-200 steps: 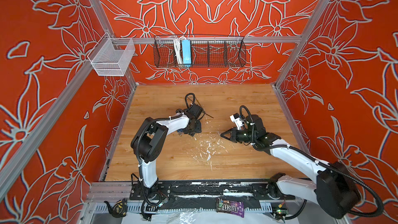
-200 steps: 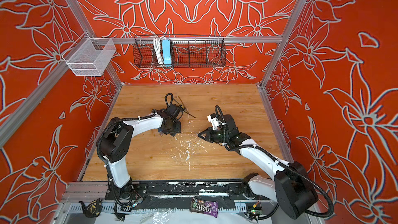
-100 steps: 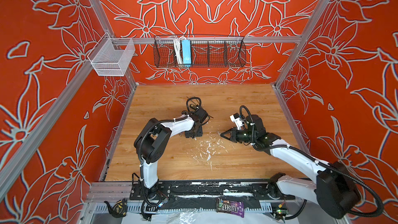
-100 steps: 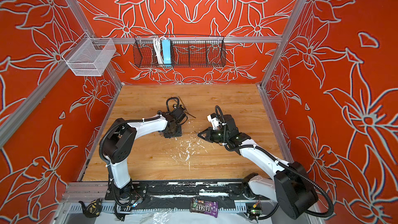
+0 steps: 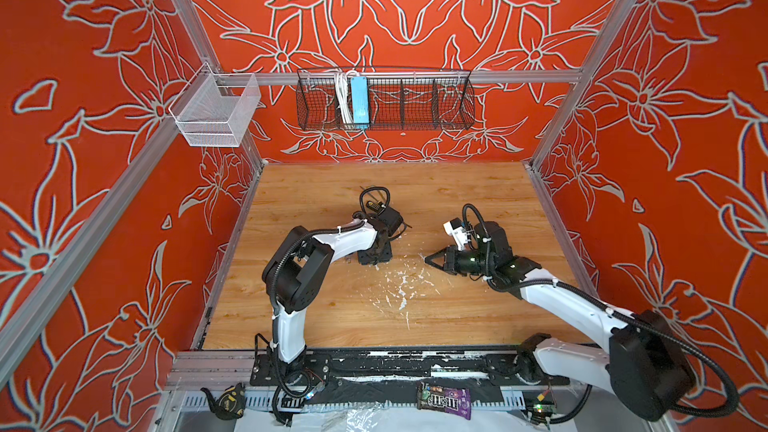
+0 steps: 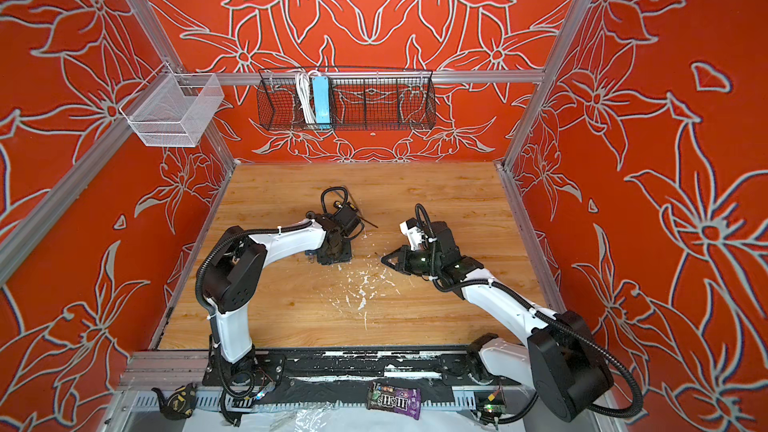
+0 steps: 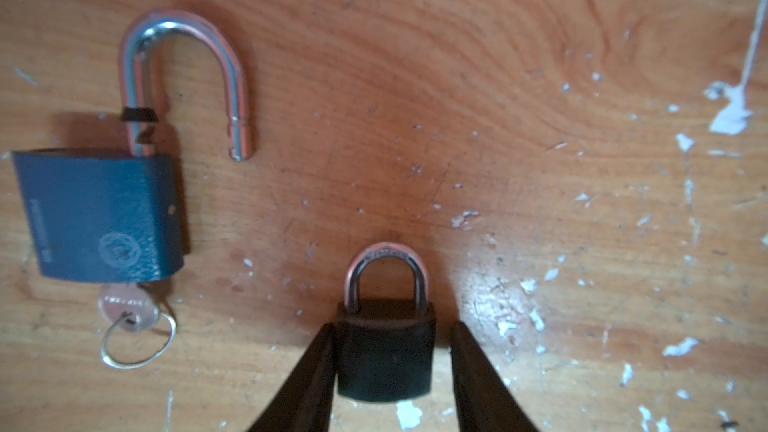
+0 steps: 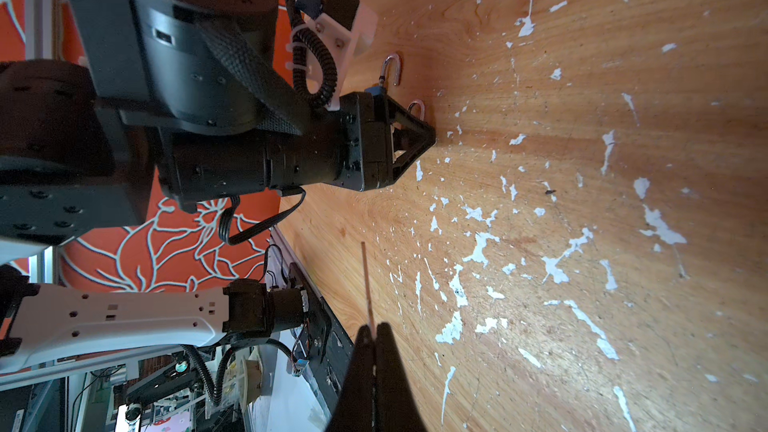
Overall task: Unlock with the key
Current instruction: 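Lift the dark padlock with the left gripper toward the right gripper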
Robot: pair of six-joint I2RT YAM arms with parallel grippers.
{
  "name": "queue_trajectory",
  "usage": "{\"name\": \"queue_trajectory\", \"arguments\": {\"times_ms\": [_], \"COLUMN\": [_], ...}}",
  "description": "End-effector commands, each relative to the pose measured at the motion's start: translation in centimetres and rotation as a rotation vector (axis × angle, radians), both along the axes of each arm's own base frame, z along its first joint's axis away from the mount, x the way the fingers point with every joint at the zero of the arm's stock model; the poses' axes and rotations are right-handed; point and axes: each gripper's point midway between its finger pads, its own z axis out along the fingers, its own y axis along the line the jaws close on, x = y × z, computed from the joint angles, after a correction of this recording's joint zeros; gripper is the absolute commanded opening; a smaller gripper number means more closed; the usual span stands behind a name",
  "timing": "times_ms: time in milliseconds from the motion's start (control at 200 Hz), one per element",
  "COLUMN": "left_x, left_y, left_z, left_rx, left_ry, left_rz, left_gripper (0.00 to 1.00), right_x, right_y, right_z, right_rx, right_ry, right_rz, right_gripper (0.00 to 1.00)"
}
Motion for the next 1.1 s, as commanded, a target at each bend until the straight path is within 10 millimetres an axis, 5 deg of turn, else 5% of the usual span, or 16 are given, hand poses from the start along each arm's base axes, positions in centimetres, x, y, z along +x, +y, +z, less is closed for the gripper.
{"name": "queue_trajectory", "arguments": {"times_ms": [0, 370, 731, 1096], "left_x": [-1.9, -1.8, -1.2, -3.2], "left_y": [1.9, 1.2, -3.5, -6.2], "left_z": [-2.0, 0.3, 8.8, 14.4], "left_rx": [0.098, 0.045, -0.354, -0.644], "left_ry": [0.092, 0.066, -0.159, -0.294], "left_rz": [0.004, 0.031, 0.238, 0.436], "left_gripper": [0.43, 0.27, 0.11, 0.00], "right_x": [0.0, -0.1, -0.6, 0.1], "right_y": [0.1, 0.1, -0.5, 1.7], "right_z": [-0.2, -0.2, -2.0, 0.8], "right_rx": [0.004, -0.012, -0.124, -0.083], "right_ry": [-0.001, 0.006, -0.002, -0.189], "right_rz": [-0.001, 0.007, -0.155, -0.260], "right_gripper": [0.00, 0.00, 0.00, 0.00]}}
